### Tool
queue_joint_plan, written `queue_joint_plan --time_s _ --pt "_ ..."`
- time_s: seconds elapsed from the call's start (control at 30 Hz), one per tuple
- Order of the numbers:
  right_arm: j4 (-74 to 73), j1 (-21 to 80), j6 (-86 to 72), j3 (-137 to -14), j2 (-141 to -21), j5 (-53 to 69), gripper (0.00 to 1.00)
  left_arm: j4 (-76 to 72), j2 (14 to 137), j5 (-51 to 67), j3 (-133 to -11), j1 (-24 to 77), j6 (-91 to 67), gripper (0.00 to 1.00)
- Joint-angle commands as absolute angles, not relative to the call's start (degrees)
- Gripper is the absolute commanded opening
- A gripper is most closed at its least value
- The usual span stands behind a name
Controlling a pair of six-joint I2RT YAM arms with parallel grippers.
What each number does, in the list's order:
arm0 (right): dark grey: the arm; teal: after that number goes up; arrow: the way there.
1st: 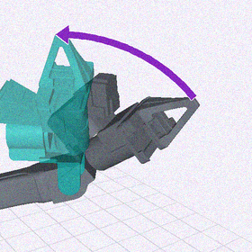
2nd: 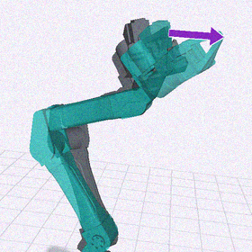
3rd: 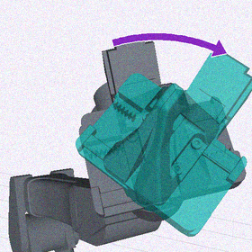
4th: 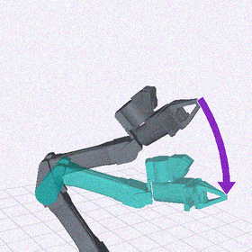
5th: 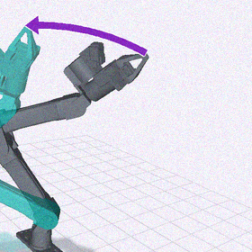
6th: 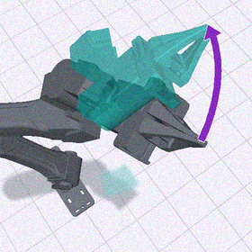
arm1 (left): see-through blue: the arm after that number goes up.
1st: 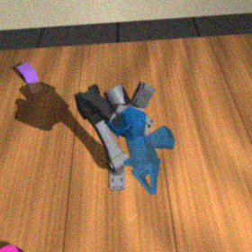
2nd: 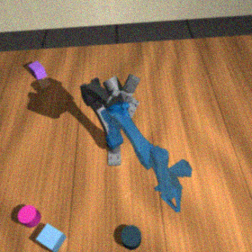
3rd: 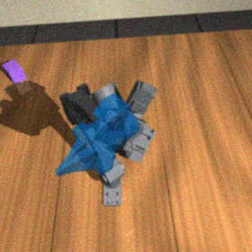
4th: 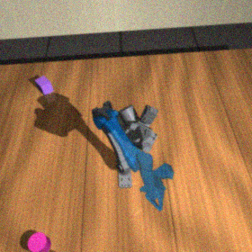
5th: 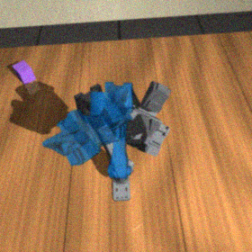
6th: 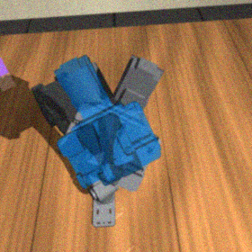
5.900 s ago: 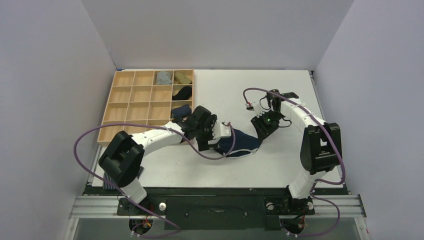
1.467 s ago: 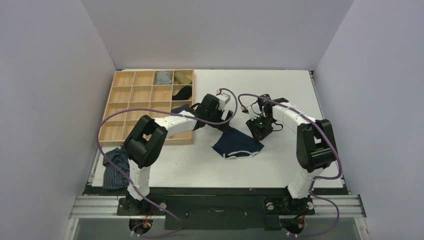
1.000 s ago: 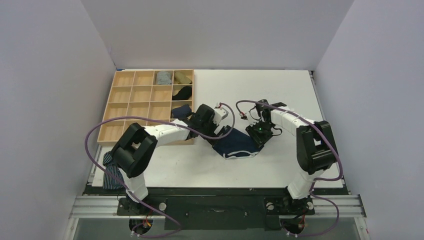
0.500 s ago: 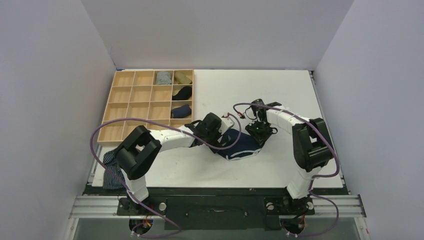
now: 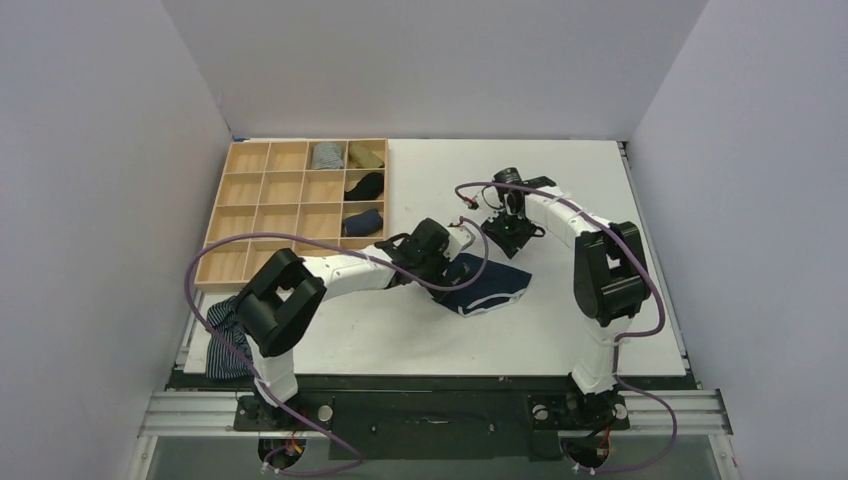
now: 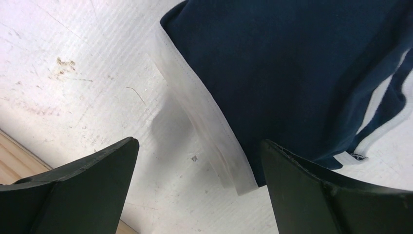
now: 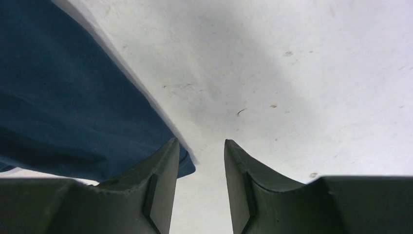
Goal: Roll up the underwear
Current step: Fold the underwear at the center of the board.
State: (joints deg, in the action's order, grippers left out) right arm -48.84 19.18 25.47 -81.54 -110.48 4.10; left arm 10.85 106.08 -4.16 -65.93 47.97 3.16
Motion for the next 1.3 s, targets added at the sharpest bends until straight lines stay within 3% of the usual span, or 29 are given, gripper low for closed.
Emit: queue_joint_plan --time_s 0.0,0.3,0.6,0.87,1.27 --pt "-51.4 18.9 27.7 -85.3 -108.2 5.8 0.37 8.3 98.9 -0.6 -65.9 48.3 7.7 0.97" --pt "-52.1 14.6 24.5 -80.2 -99.5 10.4 0.37 18.5 94.1 18.3 -67.5 49.2 29.4 0.97" --pt "-51.6 17.6 22.9 -72.7 -89.7 18.2 0.37 20.3 87.8 22.1 -64.3 44.5 26.4 0.97" --pt "-44.7 32.5 21.9 -68.5 -87.0 13.7 0.41 23.1 77.2 27.9 -60.1 25.0 17.8 0.97" --pt "-37.9 49.7 19.7 -69.7 -98.7 1.6 0.47 24.7 74.6 35.3 -62.6 -5.7 9.2 0.97"
